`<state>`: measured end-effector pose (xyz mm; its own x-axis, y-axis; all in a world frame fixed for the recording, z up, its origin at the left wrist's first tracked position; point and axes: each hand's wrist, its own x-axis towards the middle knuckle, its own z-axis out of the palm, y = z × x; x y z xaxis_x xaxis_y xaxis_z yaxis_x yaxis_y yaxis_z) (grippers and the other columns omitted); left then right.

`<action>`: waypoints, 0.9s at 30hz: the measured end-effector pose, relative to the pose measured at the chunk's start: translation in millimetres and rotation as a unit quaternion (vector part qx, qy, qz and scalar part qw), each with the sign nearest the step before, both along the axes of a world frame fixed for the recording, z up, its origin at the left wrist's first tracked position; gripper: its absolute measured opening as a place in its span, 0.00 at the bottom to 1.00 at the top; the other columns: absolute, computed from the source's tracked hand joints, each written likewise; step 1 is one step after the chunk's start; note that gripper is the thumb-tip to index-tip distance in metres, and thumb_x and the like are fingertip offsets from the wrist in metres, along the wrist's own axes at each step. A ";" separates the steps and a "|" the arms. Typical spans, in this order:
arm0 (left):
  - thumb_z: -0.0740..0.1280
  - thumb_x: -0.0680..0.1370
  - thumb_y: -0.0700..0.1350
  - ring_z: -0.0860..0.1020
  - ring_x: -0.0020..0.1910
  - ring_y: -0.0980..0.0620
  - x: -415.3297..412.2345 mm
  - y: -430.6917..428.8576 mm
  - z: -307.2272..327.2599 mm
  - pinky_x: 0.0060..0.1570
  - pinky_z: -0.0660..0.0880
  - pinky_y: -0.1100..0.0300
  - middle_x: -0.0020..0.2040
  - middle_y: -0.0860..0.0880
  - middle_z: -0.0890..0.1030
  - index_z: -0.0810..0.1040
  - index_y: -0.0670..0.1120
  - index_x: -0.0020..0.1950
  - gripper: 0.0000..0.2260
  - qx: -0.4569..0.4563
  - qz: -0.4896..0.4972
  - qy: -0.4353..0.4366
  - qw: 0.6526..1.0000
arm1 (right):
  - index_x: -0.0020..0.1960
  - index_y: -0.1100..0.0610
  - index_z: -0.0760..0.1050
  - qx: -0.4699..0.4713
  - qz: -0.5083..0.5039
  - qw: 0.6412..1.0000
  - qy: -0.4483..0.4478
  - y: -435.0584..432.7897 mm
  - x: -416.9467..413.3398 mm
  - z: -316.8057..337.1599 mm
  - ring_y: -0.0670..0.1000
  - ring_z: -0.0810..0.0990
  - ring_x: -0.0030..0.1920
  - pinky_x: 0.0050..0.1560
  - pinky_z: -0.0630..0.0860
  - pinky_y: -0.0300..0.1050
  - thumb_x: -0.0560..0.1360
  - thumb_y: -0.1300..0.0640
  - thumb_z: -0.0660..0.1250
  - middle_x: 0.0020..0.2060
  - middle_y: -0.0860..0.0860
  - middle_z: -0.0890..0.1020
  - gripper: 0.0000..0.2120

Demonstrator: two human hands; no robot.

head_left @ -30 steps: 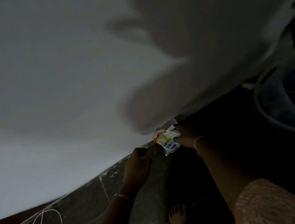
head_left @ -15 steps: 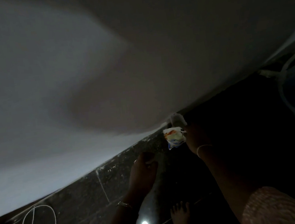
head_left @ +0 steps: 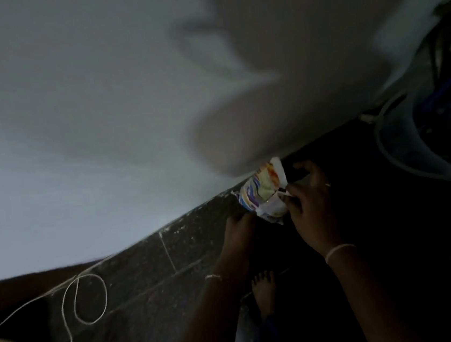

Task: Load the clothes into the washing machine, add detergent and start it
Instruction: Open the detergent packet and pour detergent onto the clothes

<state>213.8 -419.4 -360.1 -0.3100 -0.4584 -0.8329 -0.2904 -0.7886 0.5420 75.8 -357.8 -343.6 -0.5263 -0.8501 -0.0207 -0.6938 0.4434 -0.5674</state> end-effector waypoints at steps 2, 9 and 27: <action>0.62 0.78 0.54 0.77 0.50 0.46 7.5 16.8 23.8 0.61 0.71 0.49 0.54 0.43 0.77 0.74 0.42 0.56 0.16 0.015 0.004 0.017 1.000 | 0.43 0.61 0.79 -0.041 0.001 0.999 -0.006 13.5 19.0 46.4 0.54 0.70 0.64 0.65 0.72 0.48 0.73 0.62 0.69 0.66 0.53 0.65 0.02; 0.47 0.82 0.60 0.78 0.52 0.43 41.9 71.6 141.9 0.48 0.76 0.50 0.67 0.40 0.73 0.70 0.44 0.69 0.26 0.103 0.157 0.214 0.959 | 0.40 0.59 0.77 -0.179 -0.010 0.984 0.012 75.1 67.2 211.7 0.54 0.69 0.66 0.66 0.70 0.43 0.75 0.56 0.69 0.65 0.56 0.65 0.08; 0.61 0.70 0.72 0.71 0.68 0.38 78.8 287.9 380.2 0.68 0.66 0.41 0.68 0.42 0.75 0.70 0.50 0.72 0.37 0.096 0.026 0.499 0.861 | 0.41 0.55 0.80 -0.332 -0.101 0.915 0.207 274.8 147.4 513.9 0.53 0.72 0.64 0.62 0.69 0.50 0.75 0.53 0.68 0.64 0.53 0.71 0.07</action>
